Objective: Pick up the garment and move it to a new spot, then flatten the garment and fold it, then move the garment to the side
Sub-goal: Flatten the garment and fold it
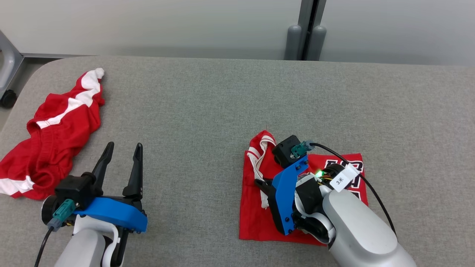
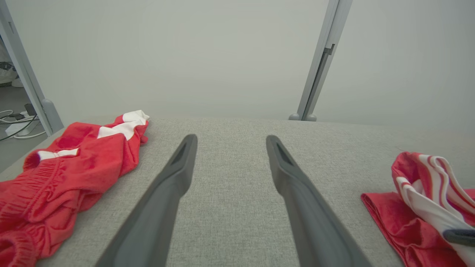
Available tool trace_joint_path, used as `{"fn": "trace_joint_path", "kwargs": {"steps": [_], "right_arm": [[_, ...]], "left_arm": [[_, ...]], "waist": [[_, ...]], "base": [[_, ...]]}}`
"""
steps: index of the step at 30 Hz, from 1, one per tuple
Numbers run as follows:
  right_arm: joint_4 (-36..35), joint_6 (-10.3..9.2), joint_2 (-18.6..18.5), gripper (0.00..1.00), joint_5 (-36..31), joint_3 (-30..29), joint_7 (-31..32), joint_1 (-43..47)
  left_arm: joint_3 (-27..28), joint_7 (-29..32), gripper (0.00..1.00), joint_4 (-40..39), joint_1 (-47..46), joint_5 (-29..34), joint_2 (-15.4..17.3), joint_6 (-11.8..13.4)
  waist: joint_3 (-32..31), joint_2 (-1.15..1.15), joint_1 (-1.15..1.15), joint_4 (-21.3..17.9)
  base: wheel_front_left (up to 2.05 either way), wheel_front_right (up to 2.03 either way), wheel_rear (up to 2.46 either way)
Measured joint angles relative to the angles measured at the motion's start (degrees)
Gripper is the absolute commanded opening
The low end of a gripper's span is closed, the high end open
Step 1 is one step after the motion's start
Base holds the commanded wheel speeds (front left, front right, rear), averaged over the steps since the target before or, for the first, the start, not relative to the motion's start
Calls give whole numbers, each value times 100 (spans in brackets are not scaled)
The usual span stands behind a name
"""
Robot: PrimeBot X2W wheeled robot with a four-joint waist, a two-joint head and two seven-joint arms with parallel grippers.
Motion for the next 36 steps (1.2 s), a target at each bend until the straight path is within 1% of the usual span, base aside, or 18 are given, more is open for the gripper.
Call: {"fn": "trace_joint_path", "kwargs": {"steps": [4, 5, 6, 7, 11, 13, 16, 18, 20, 24, 27, 30, 33, 36], "right_arm": [[314, 0, 0, 0, 125, 126, -100, -153], [374, 0, -1, 22, 153, 159, -119, -170], [431, 0, -2, 58, 203, 214, -119, -175], [457, 0, -2, 100, 282, 296, -126, -175], [275, 0, 1, 100, 762, 537, -269, -179], [10, 0, 3, 100, 787, 609, -512, -268], [-569, 0, 7, 100, 1092, 528, -814, -364], [-964, 0, 13, 100, 1115, 303, -1014, -355], [-1311, 0, -47, 100, 956, -41, -1216, -294], [-1820, 0, -422, 100, 381, -979, -1569, 236], [-1973, 0, -536, 100, -79, -1644, -1786, 812], [-1974, 0, -505, 100, -411, -2158, -2001, 1435], [-1900, 0, -392, 100, -720, -2329, -2223, 1920], [-1720, 0, -223, 100, -920, -2130, -2409, 2211]], "left_arm": [[-24, -1, 100, 20, -11, 5, -42, 0], [-25, 0, 100, 29, -18, 7, -51, 0], [-29, -1, 100, 33, -22, 8, -58, 0], [-27, -1, 100, 38, -22, 8, -60, 0], [3, -1, 100, 55, -23, 7, -58, 13], [32, -1, 100, 42, -18, 4, -45, 25], [101, -1, 100, -3, 15, -2, -11, 53], [154, -1, 100, -48, 63, -10, 9, 71], [183, -1, 100, -88, 134, -16, 27, 100], [224, -1, 100, -187, 243, -20, 53, 120], [235, -1, 100, -235, 282, -35, 55, 125], [229, -1, 100, -252, 325, -35, 54, 136], [225, -1, 100, -258, 350, -46, 57, 141], [225, -1, 100, -269, 353, -51, 65, 143]], "waist": [[5, 0, 0, 51], [5, 0, 0, 63], [2, 0, 0, 70], [1, 0, 0, 71], [-16, 0, 0, 30], [-26, 0, 0, -24], [-66, 0, 0, -111], [-103, 0, 0, -168], [-143, 0, 0, -222], [-214, 0, 0, -302], [-246, 0, 0, -324], [-263, 0, 0, -322], [-278, 0, 0, -326], [-281, 0, 0, -338]], "base": [[0, 0, 0], [0, 0, 0], [0, 0, 0], [0, 0, 0], [0, 0, 0], [0, 0, 0], [0, 0, 0], [0, 0, 0], [0, 0, 0], [0, 0, 0], [0, 0, 0], [0, 0, 0], [0, 0, 0], [0, 0, 0]]}}
